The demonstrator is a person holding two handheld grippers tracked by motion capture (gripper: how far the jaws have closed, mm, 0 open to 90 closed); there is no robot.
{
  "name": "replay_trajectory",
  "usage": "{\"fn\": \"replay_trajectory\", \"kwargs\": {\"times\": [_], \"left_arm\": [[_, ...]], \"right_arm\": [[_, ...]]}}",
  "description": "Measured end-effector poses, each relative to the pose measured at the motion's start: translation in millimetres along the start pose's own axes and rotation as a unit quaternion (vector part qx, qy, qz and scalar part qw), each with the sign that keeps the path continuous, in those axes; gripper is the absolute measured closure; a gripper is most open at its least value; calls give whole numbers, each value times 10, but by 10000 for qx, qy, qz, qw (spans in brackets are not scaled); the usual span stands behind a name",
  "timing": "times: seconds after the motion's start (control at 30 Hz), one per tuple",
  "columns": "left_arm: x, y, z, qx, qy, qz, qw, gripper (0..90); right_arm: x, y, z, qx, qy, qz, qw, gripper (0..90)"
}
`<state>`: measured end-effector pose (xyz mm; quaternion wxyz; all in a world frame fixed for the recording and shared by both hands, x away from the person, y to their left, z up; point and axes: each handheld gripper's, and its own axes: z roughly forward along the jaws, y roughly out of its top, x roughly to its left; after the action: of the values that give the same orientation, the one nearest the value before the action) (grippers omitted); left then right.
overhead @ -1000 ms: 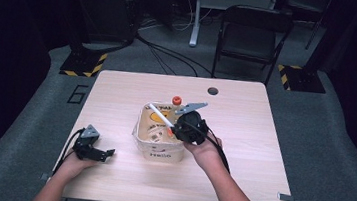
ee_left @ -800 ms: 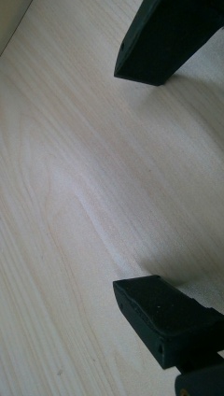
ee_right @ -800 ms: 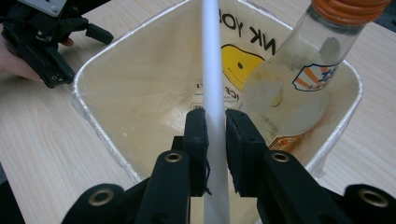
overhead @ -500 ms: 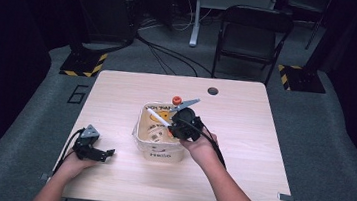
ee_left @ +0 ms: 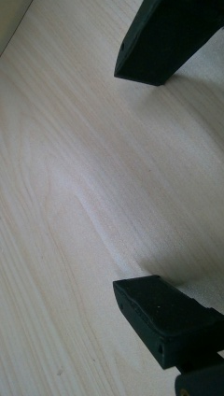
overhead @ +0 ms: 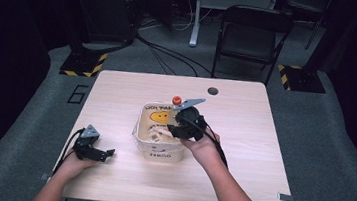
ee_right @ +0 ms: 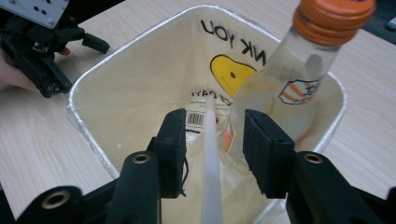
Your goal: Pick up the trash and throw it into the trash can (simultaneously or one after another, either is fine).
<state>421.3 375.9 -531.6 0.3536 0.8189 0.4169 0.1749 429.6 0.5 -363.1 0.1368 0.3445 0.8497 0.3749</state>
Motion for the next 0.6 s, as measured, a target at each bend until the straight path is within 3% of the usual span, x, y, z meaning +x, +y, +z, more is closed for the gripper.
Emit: {"fn": "replay_trajectory", "kwargs": {"times": [0.6], "left_arm": [[3,4,-1,24,8,22,10000,15]], "right_arm": [[-150,-132,-273,-346,-277,79,9990,498]]}}
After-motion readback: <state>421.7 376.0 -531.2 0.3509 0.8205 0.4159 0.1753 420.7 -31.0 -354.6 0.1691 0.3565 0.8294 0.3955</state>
